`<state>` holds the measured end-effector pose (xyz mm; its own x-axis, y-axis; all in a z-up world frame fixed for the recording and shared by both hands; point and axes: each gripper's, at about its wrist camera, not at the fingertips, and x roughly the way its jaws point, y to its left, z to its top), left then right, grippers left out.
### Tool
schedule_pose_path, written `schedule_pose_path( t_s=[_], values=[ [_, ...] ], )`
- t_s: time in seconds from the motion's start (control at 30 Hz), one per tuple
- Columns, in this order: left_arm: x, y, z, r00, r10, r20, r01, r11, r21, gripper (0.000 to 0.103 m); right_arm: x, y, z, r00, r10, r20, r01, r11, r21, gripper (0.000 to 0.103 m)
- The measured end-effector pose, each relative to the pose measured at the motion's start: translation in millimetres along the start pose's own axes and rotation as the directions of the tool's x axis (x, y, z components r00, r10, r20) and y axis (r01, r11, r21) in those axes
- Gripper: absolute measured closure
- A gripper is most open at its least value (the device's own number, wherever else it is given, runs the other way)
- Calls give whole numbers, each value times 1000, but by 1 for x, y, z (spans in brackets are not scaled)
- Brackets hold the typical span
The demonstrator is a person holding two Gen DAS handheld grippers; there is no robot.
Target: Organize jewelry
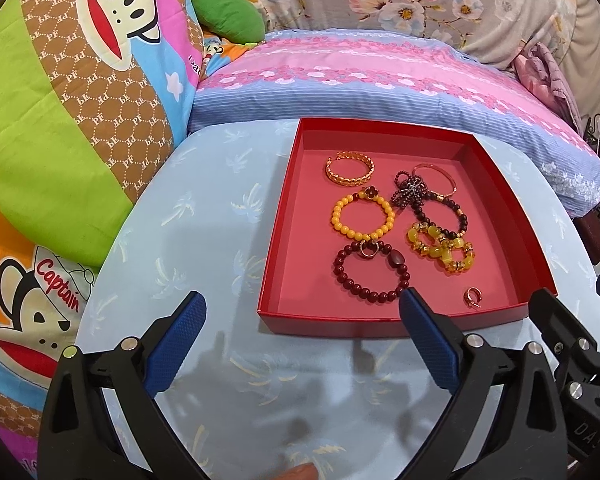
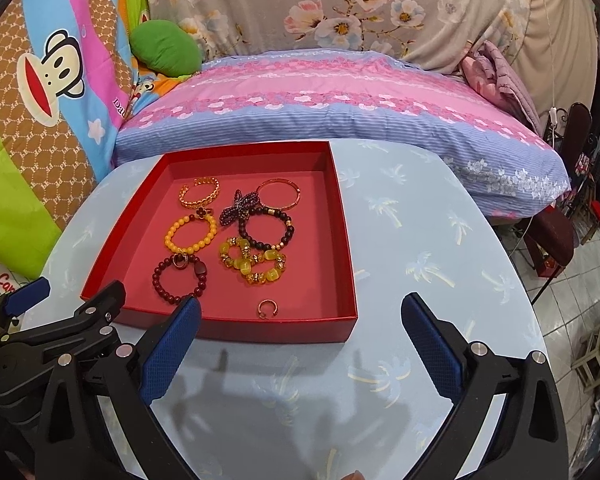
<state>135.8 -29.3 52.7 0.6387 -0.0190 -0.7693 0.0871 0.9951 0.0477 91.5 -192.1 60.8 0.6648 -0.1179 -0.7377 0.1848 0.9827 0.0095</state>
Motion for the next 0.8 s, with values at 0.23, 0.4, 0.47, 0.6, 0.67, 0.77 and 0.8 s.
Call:
schedule_pose_path(
  t_s=[0.23,0.4,0.47,0.6,0.67,0.77,0.8],
  values=[
    [2,-1,-3,1000,-8,-16,8,1000,6,7,2,-1,-2,1000,-12,-9,12,1000,5,6],
    [4,-1,-5,999,-16,-28,16,1000,4,7,3,-1,-5,1000,-18,-15,18,1000,3,6],
    [5,-1,-6,999,-16,-33,16,1000,6,7,4,-1,-6,1000,-20,-18,20,1000,4,6],
    [6,-2,-8,999,-12,-33,12,1000,13,7,6,-1,-8,1000,-17,-24,17,1000,5,6],
    [6,-2,-9,1000,-7,-29,8,1000,15,7,7,-2,-9,1000,-16,-27,16,1000,6,6],
    [5,-3,-9,1000,-2,-22,2,1000,15,7,7,-2,-9,1000,-16,-26,16,1000,6,6],
    [5,-3,-9,1000,-2,-23,3,1000,14,7,7,-2,-9,1000,-17,-26,17,1000,6,6]
  ],
)
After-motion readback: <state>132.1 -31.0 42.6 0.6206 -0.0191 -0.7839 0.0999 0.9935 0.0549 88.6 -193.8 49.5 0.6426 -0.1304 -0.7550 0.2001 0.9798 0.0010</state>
